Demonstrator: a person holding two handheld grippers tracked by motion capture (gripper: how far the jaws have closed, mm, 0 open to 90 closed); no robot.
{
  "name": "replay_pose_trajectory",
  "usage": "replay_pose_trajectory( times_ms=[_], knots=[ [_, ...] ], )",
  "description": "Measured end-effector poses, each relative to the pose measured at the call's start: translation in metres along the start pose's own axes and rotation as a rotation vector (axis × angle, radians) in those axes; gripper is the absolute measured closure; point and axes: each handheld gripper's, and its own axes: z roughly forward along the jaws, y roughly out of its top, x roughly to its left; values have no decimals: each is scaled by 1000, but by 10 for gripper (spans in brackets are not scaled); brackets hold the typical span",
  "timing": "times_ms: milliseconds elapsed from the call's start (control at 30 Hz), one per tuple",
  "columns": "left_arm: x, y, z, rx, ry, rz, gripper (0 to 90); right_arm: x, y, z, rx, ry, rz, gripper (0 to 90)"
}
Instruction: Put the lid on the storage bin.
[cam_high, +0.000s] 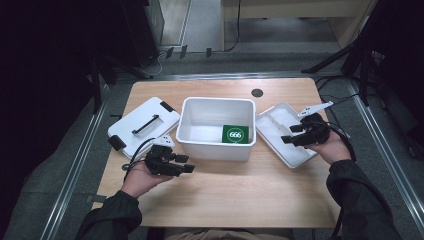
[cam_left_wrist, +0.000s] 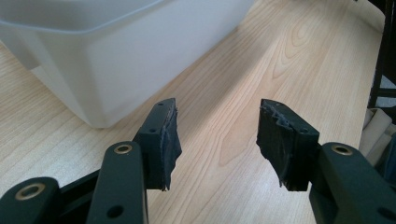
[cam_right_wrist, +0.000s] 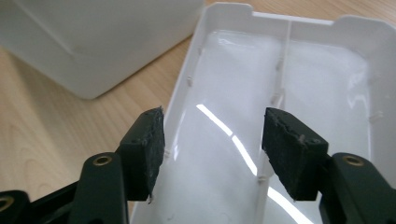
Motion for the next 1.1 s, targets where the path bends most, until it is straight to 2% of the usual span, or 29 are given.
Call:
replay_pose_trajectory(
  times_ms=[33,233,333,400,533,567,633,733,967,1100],
  knots=[
    [0,0,1,1,-1,0,475,-3,-4,3,-10,-15,25,422],
    [0,0,1,3,-2,0,475,-7,-13,14,-19,-81,73,519],
    [0,0,1,4,-2,3,476,-10,-16,17,-23,-95,95,548],
    [0,-1,0,4,-2,3,476,-14,-20,21,-49,-91,132,601],
    [0,-1,0,5,0,3,476,-14,-21,23,-72,-104,137,628],
    [0,-1,-1,5,-1,3,476,-12,-21,24,-83,-144,137,628],
    [0,-1,-1,5,-2,4,476,-13,-21,25,-93,-153,140,628],
    [0,-1,-1,6,-1,5,477,-14,-21,28,-87,-176,154,628],
    [-1,-1,1,10,-5,9,478,-19,-21,39,-58,-192,180,645],
    [-1,-1,0,11,-6,8,480,-22,-21,47,-46,-197,213,713]
  ],
)
